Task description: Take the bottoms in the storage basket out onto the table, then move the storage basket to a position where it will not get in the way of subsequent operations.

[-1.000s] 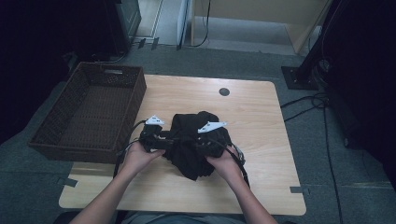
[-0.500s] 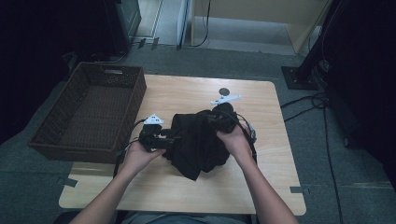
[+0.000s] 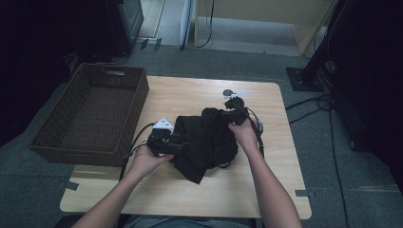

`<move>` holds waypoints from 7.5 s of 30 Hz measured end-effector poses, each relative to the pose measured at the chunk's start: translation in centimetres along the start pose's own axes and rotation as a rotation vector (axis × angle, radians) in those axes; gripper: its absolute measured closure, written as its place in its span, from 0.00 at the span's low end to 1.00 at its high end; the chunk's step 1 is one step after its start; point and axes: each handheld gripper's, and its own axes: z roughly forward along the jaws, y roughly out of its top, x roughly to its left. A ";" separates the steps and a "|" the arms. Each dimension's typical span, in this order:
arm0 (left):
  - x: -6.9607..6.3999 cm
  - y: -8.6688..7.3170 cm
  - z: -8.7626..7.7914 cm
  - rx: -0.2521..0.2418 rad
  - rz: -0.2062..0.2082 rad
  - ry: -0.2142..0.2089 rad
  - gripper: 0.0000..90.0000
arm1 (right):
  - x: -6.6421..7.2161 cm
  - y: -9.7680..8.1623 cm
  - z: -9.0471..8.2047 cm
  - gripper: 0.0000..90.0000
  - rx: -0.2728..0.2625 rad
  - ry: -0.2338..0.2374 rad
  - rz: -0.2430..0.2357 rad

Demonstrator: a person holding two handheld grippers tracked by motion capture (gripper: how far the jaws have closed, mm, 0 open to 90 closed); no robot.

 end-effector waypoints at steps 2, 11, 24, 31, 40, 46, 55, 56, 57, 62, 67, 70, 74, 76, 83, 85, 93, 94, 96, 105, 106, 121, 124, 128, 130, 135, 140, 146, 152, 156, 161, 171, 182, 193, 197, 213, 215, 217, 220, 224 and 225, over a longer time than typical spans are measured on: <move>-0.3 0.0 0.1 0.014 0.012 -0.008 0.43 | -0.2 -0.5 0.4 0.90 -0.013 0.003 0.016; -1.8 0.1 0.3 0.041 0.006 -0.056 0.47 | 0.2 -1.3 -0.5 0.90 -0.016 0.013 0.014; -4.5 0.5 0.4 0.046 0.092 0.015 0.48 | -1.2 -2.1 -1.3 0.91 -0.021 -0.004 0.038; -4.6 0.3 2.0 0.091 0.088 0.019 0.46 | -2.2 -2.8 -1.6 0.91 -0.024 -0.005 0.072; -2.4 -1.0 5.0 0.169 0.061 0.038 0.56 | -2.2 -3.0 -1.5 0.91 -0.026 0.003 0.081; -2.2 -1.2 5.3 0.158 0.087 0.006 0.88 | -2.2 -3.2 -1.3 0.91 -0.024 0.003 0.084; -1.3 1.4 0.9 0.110 0.037 -0.057 0.92 | -3.3 -2.8 -3.4 0.92 -0.053 -0.006 0.099; -1.2 2.0 0.1 0.089 0.031 -0.058 0.92 | -3.3 -2.8 -3.4 0.92 -0.053 -0.006 0.099; -0.9 2.6 -0.7 0.073 0.019 -0.060 0.92 | -3.5 -2.7 -3.8 0.92 -0.063 -0.009 0.100; 1.2 5.8 -2.8 0.029 -0.028 -0.027 0.92 | -4.4 -1.3 -5.7 0.93 -0.068 -0.038 0.092; 3.7 8.2 -3.0 0.023 -0.062 0.035 0.92 | -5.7 -0.4 -6.1 0.92 -0.033 -0.076 0.100; 5.5 9.7 -2.6 0.029 -0.104 0.065 0.92 | -6.8 0.2 -6.0 0.92 -0.002 -0.094 0.110; 7.8 11.5 -1.2 0.031 -0.133 0.140 0.92 | -8.1 1.3 -5.4 0.92 0.017 -0.104 0.138; 8.4 11.6 -0.7 0.036 -0.149 0.149 0.92 | -8.3 1.5 -5.1 0.92 0.026 -0.108 0.140; 12.1 10.5 2.2 0.052 -0.274 0.141 0.89 | -8.8 1.2 -2.7 0.72 0.014 -0.088 0.162; 12.0 10.4 2.1 0.052 -0.264 0.132 0.84 | -8.7 1.1 -2.9 0.63 -0.013 -0.080 0.160; 10.3 11.0 0.1 0.011 -0.202 0.126 0.49 | -7.6 0.8 -6.1 0.54 -0.111 -0.037 0.148; 10.0 11.0 -0.3 0.011 -0.186 0.128 0.49 | -7.6 0.8 -6.1 0.54 -0.111 -0.037 0.148; 9.3 11.1 -0.9 0.002 -0.174 0.125 0.46 | -7.0 0.8 -7.2 0.54 -0.136 -0.040 0.131; 5.6 9.0 -2.8 0.002 -0.125 0.094 0.45 | -2.4 -2.9 -7.7 0.56 -0.131 0.055 0.091; 5.2 8.5 -2.8 0.004 -0.117 0.091 0.45 | -1.9 -3.4 -7.3 0.56 -0.126 0.062 0.083; 3.2 2.1 0.9 0.081 -0.104 0.083 0.43 | 2.9 -6.2 0.3 0.47 -0.100 0.120 0.107; 3.2 1.4 1.5 0.089 -0.090 0.101 0.43 | 3.1 -6.1 1.3 0.47 -0.108 0.123 0.123; 3.8 -0.5 2.6 0.081 -0.110 0.089 0.43 | 3.9 -6.1 3.4 0.47 -0.110 0.097 0.121; 3.9 -0.7 2.8 0.089 -0.103 0.091 0.44 | 4.0 -6.0 3.8 0.47 -0.114 0.090 0.117; 3.9 -1.8 3.4 0.069 -0.072 0.111 0.54 | 4.3 -5.8 4.7 0.61 -0.141 0.036 0.089; 4.0 -2.2 3.4 0.048 -0.047 0.100 0.77 | 4.1 -5.5 5.0 0.88 -0.128 0.041 0.104; 4.1 -2.0 2.9 0.050 -0.080 0.082 0.88 | 4.3 -3.6 3.2 0.95 -0.103 0.057 0.084; 3.9 -1.3 1.7 0.029 -0.094 0.083 0.95 | 4.1 -1.2 1.7 0.95 -0.126 0.064 0.099; 3.7 -1.1 1.4 0.017 -0.093 0.090 0.89 | 3.3 2.5 1.0 0.95 -0.144 0.040 0.106; 3.8 -0.7 0.5 -0.008 -0.130 0.069 0.74 | 1.6 6.1 1.8 0.92 -0.138 0.019 0.146; 4.3 -0.7 0.4 0.001 -0.145 0.064 0.56 | -0.1 8.1 4.6 0.54 -0.096 -0.062 0.130; 3.1 -0.1 0.2 -0.027 -0.125 0.049 0.44 | 2.0 3.2 2.0 0.53 -0.126 0.005 0.091; 3.5 -0.3 0.6 0.027 -0.080 0.131 0.43 | 5.6 -2.5 2.8 0.50 -0.084 0.081 0.060; 3.8 -0.6 0.6 0.037 -0.086 0.139 0.44 | 6.7 -4.4 4.0 0.48 -0.068 0.086 0.069; 4.5 -2.1 2.7 0.081 -0.092 0.099 0.80 | 6.1 -4.7 5.1 0.97 -0.075 0.082 0.107; 4.3 -1.9 2.5 0.076 -0.118 0.068 0.94 | 5.9 -4.0 3.6 0.98 -0.098 0.109 0.113; 3.7 -1.6 2.1 0.078 -0.138 0.002 0.96 | 5.9 -3.7 2.9 0.98 -0.110 0.110 0.106; 2.3 -1.1 1.6 0.081 -0.097 -0.027 0.95 | 5.9 -2.6 1.0 0.98 -0.138 0.112 0.079; 1.4 -0.2 0.7 0.047 -0.068 -0.041 0.67 | 5.5 -0.6 -2.4 0.98 -0.181 0.100 0.050; 1.4 0.0 0.3 0.028 -0.073 -0.041 0.67 | 5.5 -0.6 -2.4 0.98 -0.181 0.100 0.050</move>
